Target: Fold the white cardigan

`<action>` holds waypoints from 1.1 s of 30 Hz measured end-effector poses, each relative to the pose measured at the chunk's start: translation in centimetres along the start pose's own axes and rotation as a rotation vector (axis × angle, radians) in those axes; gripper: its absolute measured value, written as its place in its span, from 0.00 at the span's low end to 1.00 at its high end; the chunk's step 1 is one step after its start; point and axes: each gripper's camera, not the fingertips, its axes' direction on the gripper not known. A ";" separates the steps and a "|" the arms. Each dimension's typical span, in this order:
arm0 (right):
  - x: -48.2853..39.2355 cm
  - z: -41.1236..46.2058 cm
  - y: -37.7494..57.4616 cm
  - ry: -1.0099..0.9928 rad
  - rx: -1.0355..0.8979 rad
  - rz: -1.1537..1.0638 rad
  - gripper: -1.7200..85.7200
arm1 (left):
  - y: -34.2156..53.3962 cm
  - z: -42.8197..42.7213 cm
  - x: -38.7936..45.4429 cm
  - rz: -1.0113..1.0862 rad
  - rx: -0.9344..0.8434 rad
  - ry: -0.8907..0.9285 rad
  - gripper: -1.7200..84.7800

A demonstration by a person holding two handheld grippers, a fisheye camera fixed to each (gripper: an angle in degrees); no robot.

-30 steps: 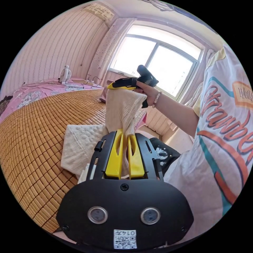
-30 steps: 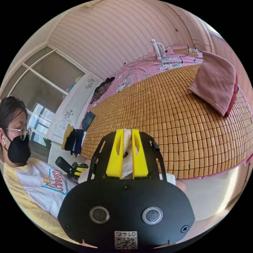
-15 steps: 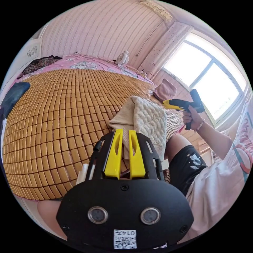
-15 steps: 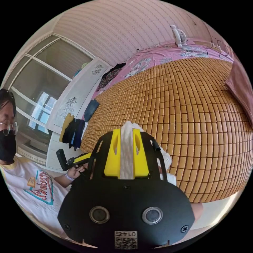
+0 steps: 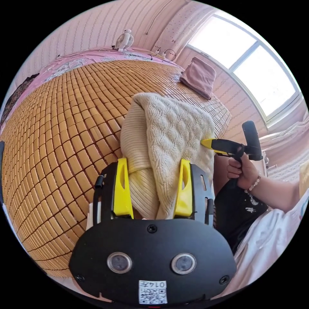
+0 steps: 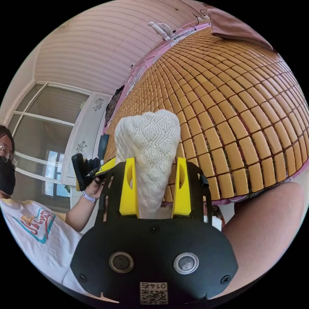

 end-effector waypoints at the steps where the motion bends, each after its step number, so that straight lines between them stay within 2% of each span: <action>1: -0.6 -0.1 0.2 0.032 0.033 -0.016 0.20 | 0.0 -0.1 0.0 -0.016 -0.026 0.025 0.24; 7: -2.0 -0.7 -0.8 0.055 0.002 -0.089 0.20 | 1.1 -1.4 -0.3 -0.070 -0.058 0.096 0.18; 12: -4.2 -1.1 -1.7 0.101 -0.025 -0.159 0.20 | 2.4 -2.7 0.8 -0.093 -0.036 0.031 0.17; 16: -7.9 0.4 -2.0 0.144 -0.111 -0.283 0.19 | 5.0 -4.7 -0.4 -0.164 -0.041 0.009 0.16; 19: -8.8 2.2 -2.6 0.081 -0.199 -0.288 0.20 | 7.5 -6.3 -1.9 -0.241 -0.021 0.008 0.17; 20: -9.2 2.1 -2.7 0.097 -0.186 -0.304 0.20 | 8.0 -6.4 -2.9 -0.323 -0.030 0.041 0.17; 22: -10.9 3.6 -3.5 0.053 -0.275 -0.382 0.19 | 8.1 -6.2 -4.4 -0.413 -0.045 0.127 0.18; 25: -13.2 4.7 -5.1 0.078 -0.295 -0.464 0.17 | 7.8 -5.9 -6.1 -0.468 -0.061 0.207 0.17; 29: -16.4 5.7 -7.8 0.070 -0.339 -0.582 0.15 | 8.8 -7.0 -6.4 -0.466 0.052 0.161 0.15; 33: -22.6 6.9 -9.9 0.017 -0.392 -0.826 0.14 | 10.3 -9.3 -7.7 -0.550 0.188 0.094 0.14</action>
